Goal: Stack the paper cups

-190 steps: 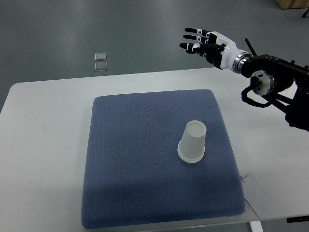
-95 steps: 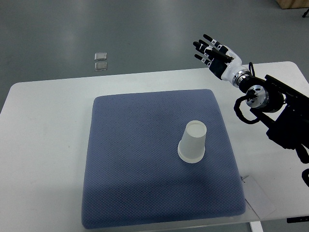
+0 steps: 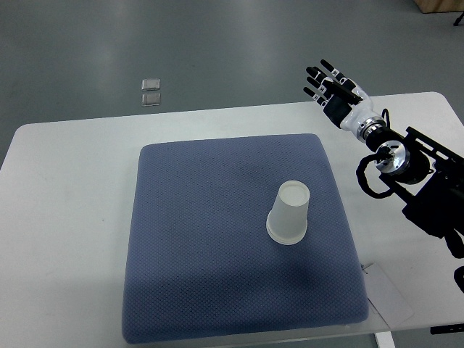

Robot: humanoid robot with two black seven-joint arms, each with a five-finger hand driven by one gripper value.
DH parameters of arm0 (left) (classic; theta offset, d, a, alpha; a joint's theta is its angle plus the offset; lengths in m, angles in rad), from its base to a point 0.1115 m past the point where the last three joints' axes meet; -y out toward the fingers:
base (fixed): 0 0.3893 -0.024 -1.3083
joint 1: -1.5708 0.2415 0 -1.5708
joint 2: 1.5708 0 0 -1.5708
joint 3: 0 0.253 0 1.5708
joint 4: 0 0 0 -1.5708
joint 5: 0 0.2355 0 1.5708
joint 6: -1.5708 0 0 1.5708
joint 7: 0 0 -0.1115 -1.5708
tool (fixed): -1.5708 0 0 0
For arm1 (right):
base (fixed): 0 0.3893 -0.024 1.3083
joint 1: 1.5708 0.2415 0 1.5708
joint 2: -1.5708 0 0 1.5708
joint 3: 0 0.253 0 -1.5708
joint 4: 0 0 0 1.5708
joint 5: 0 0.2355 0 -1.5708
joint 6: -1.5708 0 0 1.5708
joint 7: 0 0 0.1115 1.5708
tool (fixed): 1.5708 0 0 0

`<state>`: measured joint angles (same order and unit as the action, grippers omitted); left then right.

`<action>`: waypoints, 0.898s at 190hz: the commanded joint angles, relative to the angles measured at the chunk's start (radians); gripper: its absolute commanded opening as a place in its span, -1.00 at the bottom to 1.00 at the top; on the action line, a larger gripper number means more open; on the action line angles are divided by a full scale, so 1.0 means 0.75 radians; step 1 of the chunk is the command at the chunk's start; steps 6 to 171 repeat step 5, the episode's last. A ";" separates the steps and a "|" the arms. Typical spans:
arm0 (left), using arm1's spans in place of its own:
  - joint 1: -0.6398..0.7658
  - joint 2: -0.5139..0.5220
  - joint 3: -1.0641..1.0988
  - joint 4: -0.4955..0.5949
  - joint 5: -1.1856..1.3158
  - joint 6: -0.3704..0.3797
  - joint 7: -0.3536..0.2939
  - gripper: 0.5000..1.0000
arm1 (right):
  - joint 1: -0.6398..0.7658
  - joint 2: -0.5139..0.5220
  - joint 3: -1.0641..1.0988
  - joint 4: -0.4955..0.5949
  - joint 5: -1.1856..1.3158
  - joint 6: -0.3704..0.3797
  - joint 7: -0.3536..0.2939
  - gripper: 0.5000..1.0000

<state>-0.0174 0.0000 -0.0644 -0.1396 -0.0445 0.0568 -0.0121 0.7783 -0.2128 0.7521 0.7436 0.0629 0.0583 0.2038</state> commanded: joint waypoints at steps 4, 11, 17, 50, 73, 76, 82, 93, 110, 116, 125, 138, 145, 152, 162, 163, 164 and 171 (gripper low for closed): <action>0.001 0.000 0.000 0.000 0.000 0.000 0.000 1.00 | -0.005 0.002 -0.001 -0.014 0.000 0.000 0.002 0.65; 0.001 0.000 0.000 0.000 0.000 0.000 0.000 1.00 | -0.005 0.002 -0.001 -0.014 0.000 0.000 0.002 0.65; 0.001 0.000 0.000 0.000 0.000 0.000 0.000 1.00 | -0.005 0.002 -0.001 -0.014 0.000 0.000 0.002 0.65; 0.001 0.000 0.000 0.000 0.000 0.000 0.000 1.00 | -0.005 0.002 -0.001 -0.014 0.000 0.000 0.002 0.65; 0.001 0.000 0.000 0.000 0.000 0.000 0.000 1.00 | -0.005 0.002 -0.001 -0.014 0.000 0.000 0.002 0.65; 0.001 0.000 0.000 0.000 0.000 0.000 0.000 1.00 | -0.005 0.002 -0.001 -0.014 0.000 0.000 0.002 0.65; 0.001 0.000 0.000 0.000 0.000 0.000 0.000 1.00 | -0.005 0.002 -0.001 -0.014 0.000 0.000 0.002 0.65; 0.001 0.000 0.000 0.000 0.000 0.000 0.000 1.00 | -0.005 0.002 -0.001 -0.014 0.000 0.000 0.002 0.65; 0.001 0.000 0.000 0.000 0.000 0.000 0.000 1.00 | -0.005 0.002 -0.001 -0.014 0.000 0.000 0.002 0.65; 0.001 0.000 0.000 0.000 0.000 0.000 0.000 1.00 | -0.005 0.002 -0.001 -0.014 0.000 0.000 0.002 0.65; 0.001 0.000 0.000 0.000 0.000 0.000 0.000 1.00 | -0.005 0.002 -0.001 -0.014 0.000 0.000 0.002 0.65; 0.001 0.000 0.000 0.000 0.000 0.000 0.000 1.00 | -0.005 0.002 -0.001 -0.014 0.000 0.000 0.002 0.65; 0.001 0.000 0.000 0.000 0.000 0.000 0.000 1.00 | -0.005 0.002 -0.001 -0.014 0.000 0.000 0.002 0.65; 0.001 0.000 0.000 0.000 0.000 0.000 0.000 1.00 | -0.005 0.002 -0.001 -0.014 0.000 0.000 0.002 0.65; 0.001 0.000 0.000 0.000 0.000 0.000 0.000 1.00 | -0.005 0.002 -0.001 -0.014 0.000 0.000 0.002 0.65; 0.001 0.000 0.000 0.000 0.000 0.000 0.000 1.00 | -0.005 0.002 -0.001 -0.014 0.000 0.000 0.002 0.65; 0.001 0.000 0.000 0.000 0.000 0.000 0.000 1.00 | -0.005 0.002 -0.001 -0.014 0.000 0.000 0.002 0.65; 0.001 0.000 0.000 0.000 0.000 0.000 0.000 1.00 | -0.005 0.002 -0.001 -0.014 0.000 0.000 0.002 0.65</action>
